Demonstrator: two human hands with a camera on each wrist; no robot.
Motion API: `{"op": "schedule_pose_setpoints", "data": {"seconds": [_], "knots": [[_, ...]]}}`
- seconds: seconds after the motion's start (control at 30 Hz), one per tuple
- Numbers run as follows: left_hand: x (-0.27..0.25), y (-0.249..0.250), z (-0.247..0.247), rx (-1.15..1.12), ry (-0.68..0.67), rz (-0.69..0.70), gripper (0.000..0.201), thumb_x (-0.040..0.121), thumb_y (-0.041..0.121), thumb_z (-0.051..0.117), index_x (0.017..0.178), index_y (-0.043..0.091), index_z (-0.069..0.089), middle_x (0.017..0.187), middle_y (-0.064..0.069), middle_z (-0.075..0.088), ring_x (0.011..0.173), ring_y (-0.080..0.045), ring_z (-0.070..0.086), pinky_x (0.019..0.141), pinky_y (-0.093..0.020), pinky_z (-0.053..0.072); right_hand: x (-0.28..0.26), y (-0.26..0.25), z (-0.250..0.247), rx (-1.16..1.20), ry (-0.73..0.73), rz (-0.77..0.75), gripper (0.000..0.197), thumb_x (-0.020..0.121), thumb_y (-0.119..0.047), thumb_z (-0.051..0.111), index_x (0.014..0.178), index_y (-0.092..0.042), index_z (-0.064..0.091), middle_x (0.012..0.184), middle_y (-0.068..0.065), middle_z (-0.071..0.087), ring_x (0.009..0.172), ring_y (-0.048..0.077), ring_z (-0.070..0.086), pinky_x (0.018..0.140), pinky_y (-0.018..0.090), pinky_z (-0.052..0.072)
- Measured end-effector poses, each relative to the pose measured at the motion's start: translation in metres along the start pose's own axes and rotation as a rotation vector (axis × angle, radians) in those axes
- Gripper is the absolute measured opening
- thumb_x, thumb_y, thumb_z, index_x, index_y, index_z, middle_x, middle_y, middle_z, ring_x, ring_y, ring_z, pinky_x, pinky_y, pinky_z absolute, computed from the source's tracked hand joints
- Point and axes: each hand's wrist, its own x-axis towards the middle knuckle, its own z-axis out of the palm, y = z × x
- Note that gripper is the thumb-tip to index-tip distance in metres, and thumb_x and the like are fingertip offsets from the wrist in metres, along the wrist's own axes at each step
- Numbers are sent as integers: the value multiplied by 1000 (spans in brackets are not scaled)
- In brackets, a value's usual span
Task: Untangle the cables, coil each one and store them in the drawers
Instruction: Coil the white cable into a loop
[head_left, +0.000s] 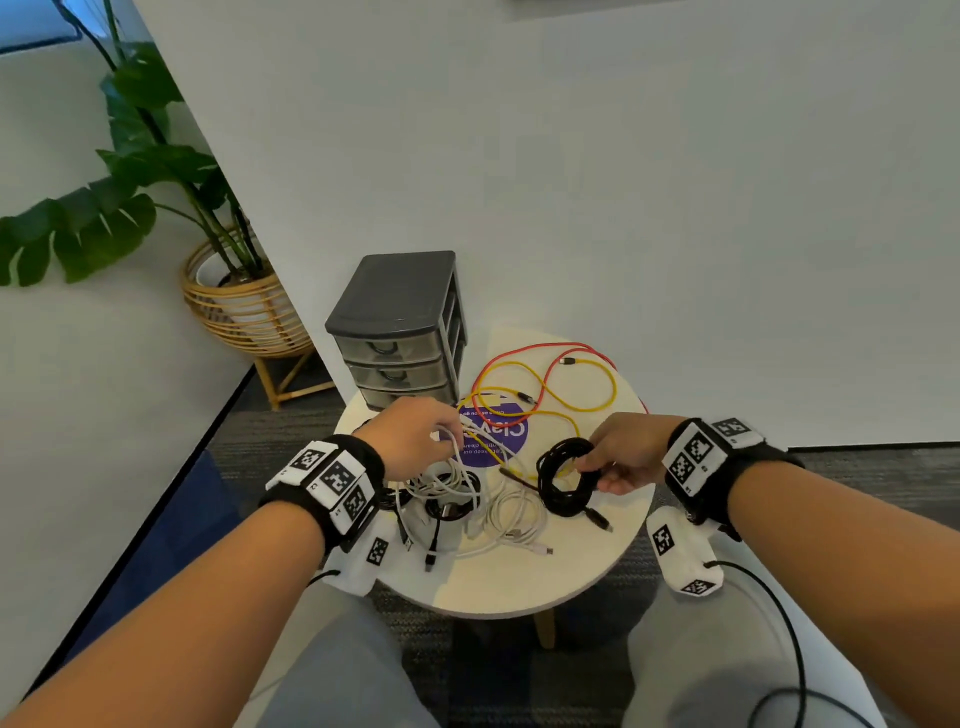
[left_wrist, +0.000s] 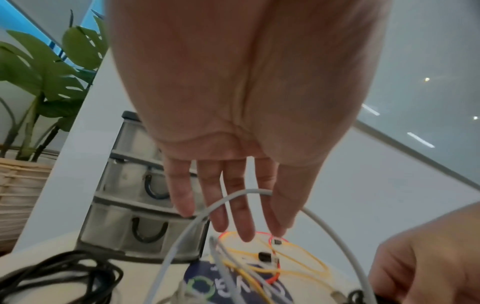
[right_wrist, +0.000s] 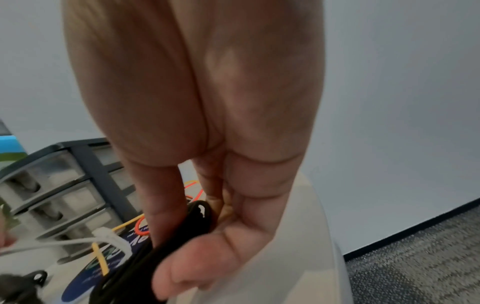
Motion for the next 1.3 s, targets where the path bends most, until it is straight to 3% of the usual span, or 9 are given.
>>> {"op": "schedule_pose_setpoints", "data": {"seconds": [0.2, 0.43, 0.57, 0.67, 0.77, 0.93, 1.03, 1.13, 1.3], "knots": [[-17, 5, -33, -112, 11, 81, 7, 97, 26, 67, 93, 30, 71, 99, 11, 71, 93, -2, 63, 73, -16, 43, 9, 1, 9, -166, 100, 23, 20, 97, -14, 68, 108, 2, 64, 74, 13, 71, 60, 18, 66, 60, 26, 58], [-44, 23, -74, -348, -43, 192, 14, 98, 14, 65, 95, 23, 76, 81, 8, 69, 73, -4, 57, 70, -20, 43, -13, -20, 16, -741, 326, -198, 48, 97, -39, 64, 135, -13, 49, 129, 9, 58, 107, 23, 57, 84, 29, 45], [-53, 37, -87, -656, 30, 271, 18, 97, 17, 62, 111, 17, 73, 68, -2, 45, 57, -15, 36, 53, -23, 31, -28, -47, 17, -552, 377, -572, 29, 88, -8, 64, 107, -30, 61, 115, -2, 62, 107, 20, 59, 91, 35, 49], [-60, 52, -96, -871, 152, 301, 24, 103, 8, 54, 123, 12, 67, 69, -6, 27, 54, -17, 21, 48, -28, 18, -58, -71, 31, -288, 271, -754, 27, 76, -3, 59, 90, -22, 71, 100, 0, 70, 86, 12, 62, 74, 31, 47], [-69, 69, -107, -1094, 335, 309, 24, 104, 1, 47, 119, 0, 66, 69, -2, 35, 54, -12, 30, 48, -25, 23, -83, -87, 45, -120, 104, -782, 44, 56, -3, 51, 91, -14, 74, 99, 4, 74, 93, 20, 66, 73, 32, 49], [-80, 84, -128, -1416, 544, 376, 41, 97, -3, 35, 126, -5, 64, 99, -15, 67, 88, -22, 69, 83, -29, 57, -96, -92, 59, -225, -293, -789, 63, 65, -1, 58, 125, -19, 66, 126, 5, 69, 124, 22, 60, 103, 45, 47], [-84, 85, -135, -1422, 649, 384, 55, 91, -11, 27, 134, 0, 59, 127, -17, 68, 113, -28, 70, 102, -38, 54, -109, -97, 62, -214, -357, -845, 30, 92, -11, 61, 121, -10, 65, 93, 6, 72, 91, 18, 65, 80, 23, 48], [-83, 75, -137, -1154, 830, 286, 55, 96, -15, 37, 142, 9, 54, 134, -6, 66, 113, -16, 70, 96, -30, 57, -124, -109, 59, -138, -158, -981, 26, 107, -22, 48, 102, -8, 70, 60, -4, 47, 62, 18, 50, 64, 23, 43], [-83, 49, -130, -744, 1019, 117, 23, 99, 18, 65, 122, 16, 68, 102, 0, 75, 88, -5, 72, 79, -27, 57, -147, -146, 51, -130, 360, -1268, 34, 109, -27, 45, 88, -14, 69, 62, -11, 46, 62, 15, 42, 62, 29, 37]]}}
